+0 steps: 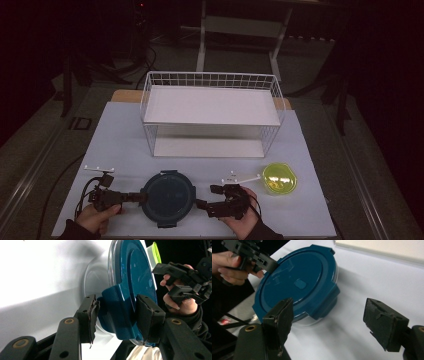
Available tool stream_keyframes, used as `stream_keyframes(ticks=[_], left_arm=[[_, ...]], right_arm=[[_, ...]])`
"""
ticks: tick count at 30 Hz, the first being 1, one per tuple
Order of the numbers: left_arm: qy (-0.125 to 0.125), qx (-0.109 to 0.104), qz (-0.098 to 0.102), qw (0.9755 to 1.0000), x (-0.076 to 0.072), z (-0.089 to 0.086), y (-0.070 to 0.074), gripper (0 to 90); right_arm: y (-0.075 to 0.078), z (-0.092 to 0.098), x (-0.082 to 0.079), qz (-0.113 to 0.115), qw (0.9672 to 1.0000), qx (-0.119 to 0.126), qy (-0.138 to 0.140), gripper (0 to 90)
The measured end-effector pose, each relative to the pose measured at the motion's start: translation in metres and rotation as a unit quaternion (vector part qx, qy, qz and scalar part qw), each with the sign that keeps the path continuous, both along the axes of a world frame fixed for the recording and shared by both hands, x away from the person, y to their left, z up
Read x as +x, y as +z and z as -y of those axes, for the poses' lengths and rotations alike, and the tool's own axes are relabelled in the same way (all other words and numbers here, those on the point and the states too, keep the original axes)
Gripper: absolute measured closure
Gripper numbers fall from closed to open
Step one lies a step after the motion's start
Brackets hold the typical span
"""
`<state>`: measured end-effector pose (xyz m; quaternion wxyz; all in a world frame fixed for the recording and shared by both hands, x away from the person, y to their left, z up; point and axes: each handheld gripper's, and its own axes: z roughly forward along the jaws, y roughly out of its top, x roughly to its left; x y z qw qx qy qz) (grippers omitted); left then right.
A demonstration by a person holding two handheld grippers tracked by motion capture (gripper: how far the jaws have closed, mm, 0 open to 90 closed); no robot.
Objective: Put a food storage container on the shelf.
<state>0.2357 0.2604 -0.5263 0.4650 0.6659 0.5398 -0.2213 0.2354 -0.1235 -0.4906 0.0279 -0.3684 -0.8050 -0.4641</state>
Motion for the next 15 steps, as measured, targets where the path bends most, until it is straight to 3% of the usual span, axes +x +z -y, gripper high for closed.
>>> stream_keyframes(ticks=[10,15], left_arm=[[-0.023,0.022,0.041,0.9986,-0.009,0.008,0.010,53.7],[-0.027,0.020,0.053,0.9980,-0.012,0.009,0.010,54.0]], right_arm=[[-0.011,-0.006,0.008,-0.071,0.9972,0.021,0.011,42.4],[-0.013,-0.004,0.009,-0.098,0.9942,0.040,0.016,48.1]])
